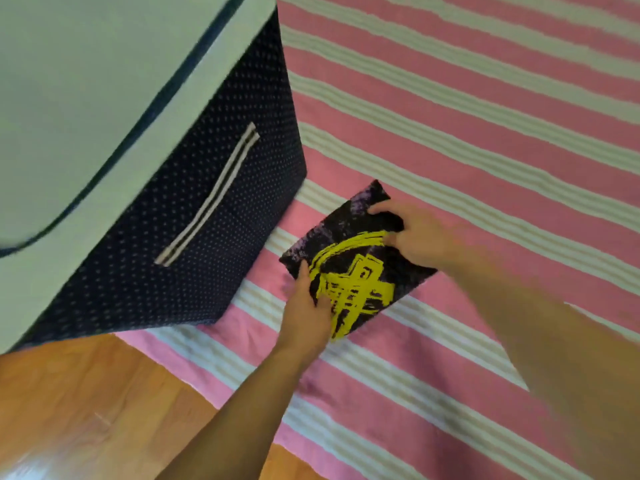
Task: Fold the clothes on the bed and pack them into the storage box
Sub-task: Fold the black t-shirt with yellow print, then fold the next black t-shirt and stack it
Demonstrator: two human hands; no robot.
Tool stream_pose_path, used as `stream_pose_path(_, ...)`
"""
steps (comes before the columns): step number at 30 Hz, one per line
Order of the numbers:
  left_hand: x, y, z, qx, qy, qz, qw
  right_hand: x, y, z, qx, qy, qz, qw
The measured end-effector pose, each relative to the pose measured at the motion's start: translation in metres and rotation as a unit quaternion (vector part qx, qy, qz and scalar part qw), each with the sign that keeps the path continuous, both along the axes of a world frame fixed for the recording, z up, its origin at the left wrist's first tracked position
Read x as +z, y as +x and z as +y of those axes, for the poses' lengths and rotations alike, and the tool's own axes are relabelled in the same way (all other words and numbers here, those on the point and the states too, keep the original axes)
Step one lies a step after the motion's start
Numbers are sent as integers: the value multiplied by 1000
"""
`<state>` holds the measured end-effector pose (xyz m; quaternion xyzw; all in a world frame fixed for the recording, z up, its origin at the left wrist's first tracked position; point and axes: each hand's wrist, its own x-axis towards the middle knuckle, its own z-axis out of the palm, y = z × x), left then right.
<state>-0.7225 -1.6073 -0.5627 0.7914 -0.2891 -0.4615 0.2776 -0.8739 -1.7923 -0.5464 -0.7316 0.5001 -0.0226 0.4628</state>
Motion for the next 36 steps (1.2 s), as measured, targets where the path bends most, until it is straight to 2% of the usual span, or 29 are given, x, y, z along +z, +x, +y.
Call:
stream_pose_path(2, -9, 1, -10, 39, -3, 23, 999, 6, 30, -36, 57, 13, 31, 998)
stream_pose_path(4, -17, 14, -31, 81, -36, -6, 996, 3, 44, -53, 22, 36, 38, 998)
stream_pose_path(6, -18, 33, -57, 64, -63, -78, 993, -7, 35, -47, -100, 75, 2, 992)
stream_pose_path(8, -15, 51, -86, -21, -61, -185, 981, -25, 18, -23, -275, 108, -80, 952)
stream_pose_path(10, -11, 54, -110, -124, -40, -316, 940, -44, 10, 10, -378, 129, -135, 907)
stream_pose_path(12, -13, 44, -126, -202, -15, -430, 880, -67, 14, 37, -407, 166, -164, 883)
stream_pose_path(13, -18, 37, -129, -238, -9, -447, 862, -77, 19, 46, -406, 178, -173, 879)
stream_pose_path(15, -39, 25, -127, -332, -7, -425, 842, -91, 26, 51, -401, 163, -159, 887)
stream_pose_path(17, -59, 26, -123, -385, -10, -412, 826, -96, 31, 51, -413, 125, -142, 891)
stream_pose_path(19, -69, 32, -120, -371, -25, -432, 822, -97, 32, 54, -408, 86, -150, 896)
stream_pose_path(23, -66, 47, -117, -297, -116, -486, 814, -106, 30, 53, -359, 17, -149, 921)
stream_pose_path(25, -71, 47, -115, -339, -122, -474, 804, -110, 26, 47, -345, 14, -123, 930)
stream_pose_path(27, -88, 44, -112, -408, -68, -434, 801, -112, 23, 43, -317, 12, -61, 946)
stream_pose_path(29, -102, 42, -111, -422, -6, -405, 811, -108, 21, 41, -288, -4, -8, 958)
stream_pose_path(31, -103, 39, -116, -430, 38, -401, 808, -102, 13, 44, -288, 9, 4, 958)
stream_pose_path(34, -74, 32, -135, -475, 129, -379, 783, -72, -25, 63, -230, 63, 50, 970)
stream_pose_path(36, -44, 19, -142, -486, 159, -390, 765, -42, -58, 82, -198, 100, 90, 971)
